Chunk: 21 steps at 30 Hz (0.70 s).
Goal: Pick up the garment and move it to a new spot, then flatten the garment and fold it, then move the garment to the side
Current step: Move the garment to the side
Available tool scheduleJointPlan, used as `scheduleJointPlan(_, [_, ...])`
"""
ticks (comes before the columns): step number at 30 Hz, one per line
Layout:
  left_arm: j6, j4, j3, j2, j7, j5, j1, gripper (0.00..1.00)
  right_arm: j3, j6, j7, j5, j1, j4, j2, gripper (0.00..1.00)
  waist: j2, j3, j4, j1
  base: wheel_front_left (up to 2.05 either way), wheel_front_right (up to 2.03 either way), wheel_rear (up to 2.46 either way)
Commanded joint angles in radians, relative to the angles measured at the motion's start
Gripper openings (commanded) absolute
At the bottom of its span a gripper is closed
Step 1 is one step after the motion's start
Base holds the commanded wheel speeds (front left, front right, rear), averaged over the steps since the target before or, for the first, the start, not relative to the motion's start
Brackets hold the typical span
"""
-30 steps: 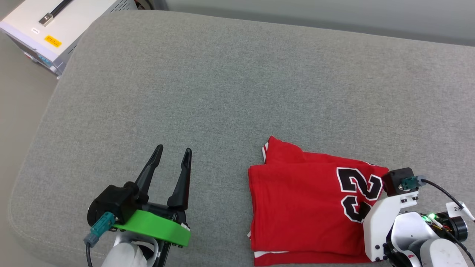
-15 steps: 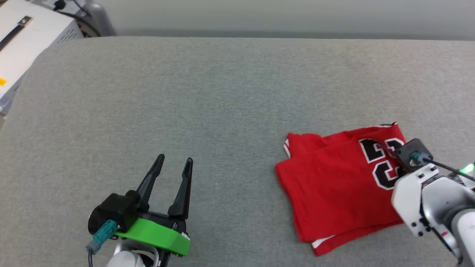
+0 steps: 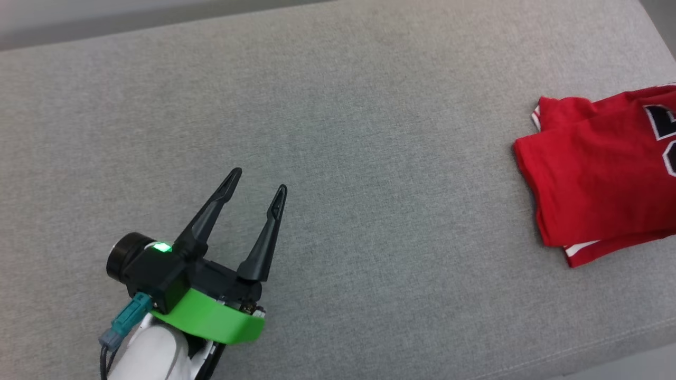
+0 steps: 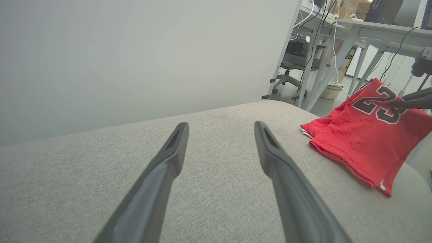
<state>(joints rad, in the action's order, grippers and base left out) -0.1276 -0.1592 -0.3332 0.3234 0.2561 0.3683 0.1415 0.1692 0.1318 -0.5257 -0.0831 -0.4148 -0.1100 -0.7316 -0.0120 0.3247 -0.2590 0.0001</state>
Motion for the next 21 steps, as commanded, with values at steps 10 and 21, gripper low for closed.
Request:
scheduleJointPlan(10, [0.004,-0.153,0.036,0.105,-0.034,-0.019,0.067,1.00,-0.198,-0.001,0.222,0.082,-0.163,-0.349,0.018,0.00,0.0120,0.251,-0.063,-0.0001,0.00,0.00,0.00])
scheduleJointPlan(21, [0.025,-0.236,0.063,0.138,-0.061,-0.021,0.069,1.00,-0.346,-0.001,0.391,0.190,-0.302,-0.596,0.038,0.00,0.0120,0.329,-0.004,-0.0001,0.00,0.00,0.00])
